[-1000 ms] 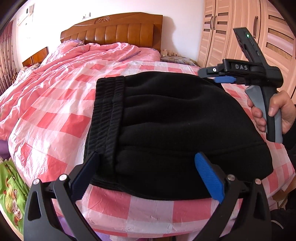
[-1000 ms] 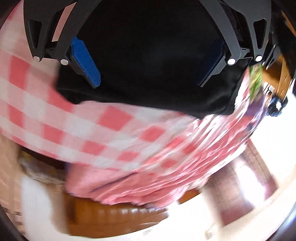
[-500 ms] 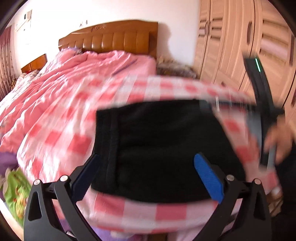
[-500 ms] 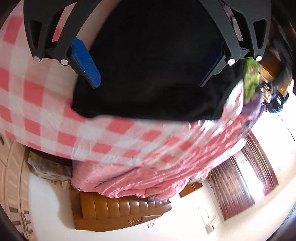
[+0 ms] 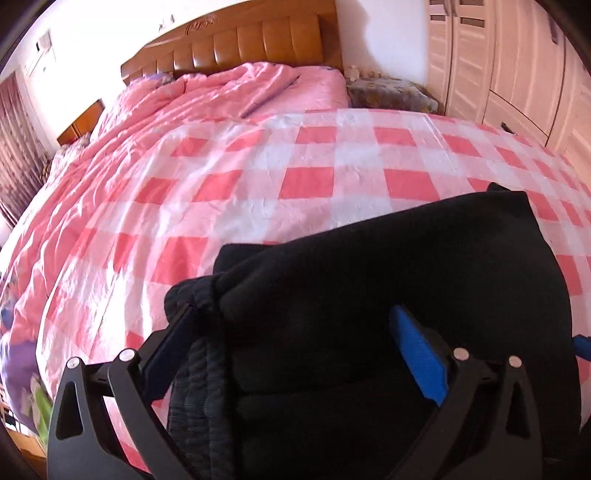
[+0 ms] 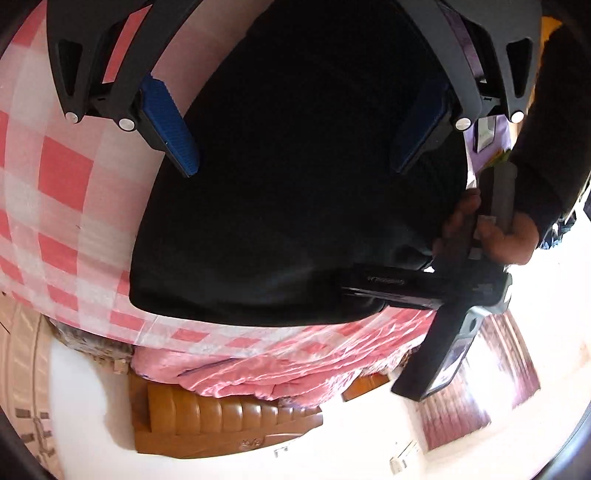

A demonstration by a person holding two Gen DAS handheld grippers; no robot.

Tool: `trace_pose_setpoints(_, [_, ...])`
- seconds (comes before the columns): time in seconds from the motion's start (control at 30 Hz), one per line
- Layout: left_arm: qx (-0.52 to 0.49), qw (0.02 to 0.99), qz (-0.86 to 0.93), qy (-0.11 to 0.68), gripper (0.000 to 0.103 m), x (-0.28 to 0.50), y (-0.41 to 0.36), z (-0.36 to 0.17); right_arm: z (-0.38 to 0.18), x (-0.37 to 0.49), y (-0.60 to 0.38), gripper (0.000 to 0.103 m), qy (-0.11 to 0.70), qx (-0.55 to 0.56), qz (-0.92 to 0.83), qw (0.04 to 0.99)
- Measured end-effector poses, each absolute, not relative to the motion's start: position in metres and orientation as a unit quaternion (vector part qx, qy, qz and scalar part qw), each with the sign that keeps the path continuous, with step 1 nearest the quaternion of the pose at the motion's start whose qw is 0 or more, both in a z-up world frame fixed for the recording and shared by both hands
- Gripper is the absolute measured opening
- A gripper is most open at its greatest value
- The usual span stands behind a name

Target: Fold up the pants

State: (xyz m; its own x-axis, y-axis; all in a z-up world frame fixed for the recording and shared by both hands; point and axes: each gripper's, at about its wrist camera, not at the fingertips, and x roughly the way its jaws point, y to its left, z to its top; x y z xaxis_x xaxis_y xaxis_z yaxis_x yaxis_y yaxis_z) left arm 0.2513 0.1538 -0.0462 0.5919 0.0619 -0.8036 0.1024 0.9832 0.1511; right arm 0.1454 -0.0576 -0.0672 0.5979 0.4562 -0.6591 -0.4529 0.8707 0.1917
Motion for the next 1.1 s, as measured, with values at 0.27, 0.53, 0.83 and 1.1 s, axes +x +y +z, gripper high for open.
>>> trace_pose_setpoints(0.27, [0.081,0.891,-0.014,0.446,0.102,0.249,0.158,-0.048,-0.070,0.139,-0.057,0.099,0.358,0.004,0.245,0.901])
trace_pose_setpoints(0.53, [0.050,0.892,-0.024,0.448,0.102,0.250,0.161,-0.045,-0.074,0.142,-0.059,0.099,0.354,0.016,0.250,0.901])
trace_pose_setpoints(0.83, [-0.089,0.927,-0.017,0.364,0.102,0.220,0.206,-0.021,-0.058,0.125,-0.058,0.099,0.379,0.002,0.222,0.898])
trace_pose_setpoints(1.1, [0.014,0.963,0.108,0.246,0.102,0.078,0.218,0.054,-0.010,0.047,-0.080,0.099,0.345,-0.025,0.218,0.913])
